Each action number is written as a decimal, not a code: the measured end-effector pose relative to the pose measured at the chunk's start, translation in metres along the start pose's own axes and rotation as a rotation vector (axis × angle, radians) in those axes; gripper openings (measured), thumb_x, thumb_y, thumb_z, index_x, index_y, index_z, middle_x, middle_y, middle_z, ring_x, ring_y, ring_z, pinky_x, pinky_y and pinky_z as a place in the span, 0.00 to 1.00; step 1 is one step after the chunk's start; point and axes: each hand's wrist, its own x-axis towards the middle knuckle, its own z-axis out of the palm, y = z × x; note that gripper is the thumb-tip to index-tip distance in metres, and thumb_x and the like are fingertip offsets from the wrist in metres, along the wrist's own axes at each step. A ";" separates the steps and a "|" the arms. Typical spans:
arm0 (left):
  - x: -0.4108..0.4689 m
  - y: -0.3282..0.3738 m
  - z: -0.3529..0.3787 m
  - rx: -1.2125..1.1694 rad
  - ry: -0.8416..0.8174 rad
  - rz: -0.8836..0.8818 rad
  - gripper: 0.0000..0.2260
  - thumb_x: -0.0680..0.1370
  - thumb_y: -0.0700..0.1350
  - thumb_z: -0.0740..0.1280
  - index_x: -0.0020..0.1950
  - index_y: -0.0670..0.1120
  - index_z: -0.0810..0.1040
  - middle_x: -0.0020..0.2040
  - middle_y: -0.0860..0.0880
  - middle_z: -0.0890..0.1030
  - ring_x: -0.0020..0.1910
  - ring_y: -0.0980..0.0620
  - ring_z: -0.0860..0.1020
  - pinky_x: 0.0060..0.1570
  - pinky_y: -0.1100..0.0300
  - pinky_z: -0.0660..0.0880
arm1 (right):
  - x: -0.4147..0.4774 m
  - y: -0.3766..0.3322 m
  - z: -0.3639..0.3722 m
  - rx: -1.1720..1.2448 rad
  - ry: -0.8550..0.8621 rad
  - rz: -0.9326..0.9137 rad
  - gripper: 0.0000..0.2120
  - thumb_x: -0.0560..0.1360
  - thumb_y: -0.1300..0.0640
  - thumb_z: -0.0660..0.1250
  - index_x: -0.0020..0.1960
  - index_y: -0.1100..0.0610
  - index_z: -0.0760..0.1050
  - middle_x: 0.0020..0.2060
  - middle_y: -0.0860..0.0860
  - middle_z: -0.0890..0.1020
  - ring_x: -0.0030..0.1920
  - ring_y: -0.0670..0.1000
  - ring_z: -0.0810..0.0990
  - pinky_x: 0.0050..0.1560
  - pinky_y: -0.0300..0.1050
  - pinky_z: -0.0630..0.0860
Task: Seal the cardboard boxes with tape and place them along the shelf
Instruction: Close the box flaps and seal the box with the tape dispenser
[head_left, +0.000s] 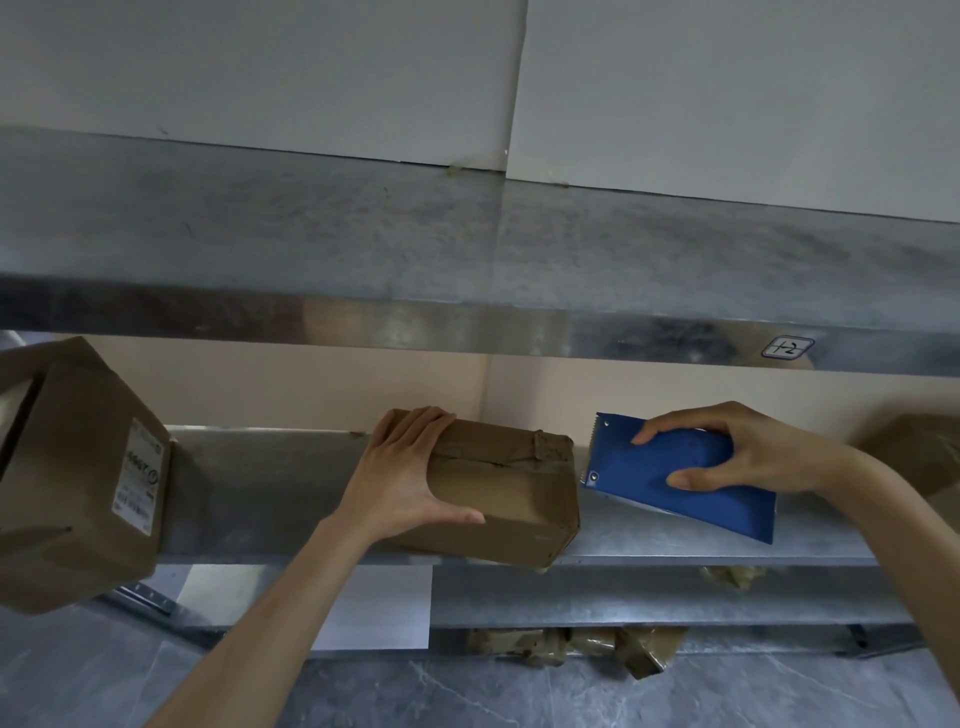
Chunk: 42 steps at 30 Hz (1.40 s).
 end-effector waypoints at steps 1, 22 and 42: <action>0.000 0.000 0.000 0.003 -0.002 0.000 0.55 0.57 0.84 0.58 0.77 0.54 0.61 0.76 0.53 0.65 0.75 0.52 0.63 0.76 0.53 0.46 | 0.000 0.002 0.000 0.010 0.001 0.006 0.19 0.69 0.48 0.75 0.58 0.37 0.78 0.59 0.38 0.80 0.61 0.41 0.77 0.60 0.31 0.70; 0.003 0.000 -0.002 0.004 -0.050 -0.018 0.56 0.57 0.84 0.60 0.78 0.54 0.60 0.77 0.55 0.64 0.76 0.54 0.61 0.77 0.56 0.45 | 0.003 0.040 0.002 0.147 -0.067 0.105 0.19 0.69 0.52 0.75 0.59 0.46 0.80 0.57 0.37 0.80 0.59 0.41 0.78 0.56 0.31 0.72; 0.006 0.000 -0.004 0.004 -0.100 -0.052 0.56 0.57 0.83 0.61 0.78 0.55 0.58 0.78 0.55 0.61 0.77 0.54 0.59 0.78 0.53 0.47 | 0.006 0.068 0.001 0.181 -0.127 0.126 0.20 0.69 0.50 0.75 0.60 0.44 0.79 0.58 0.36 0.79 0.60 0.40 0.77 0.59 0.31 0.71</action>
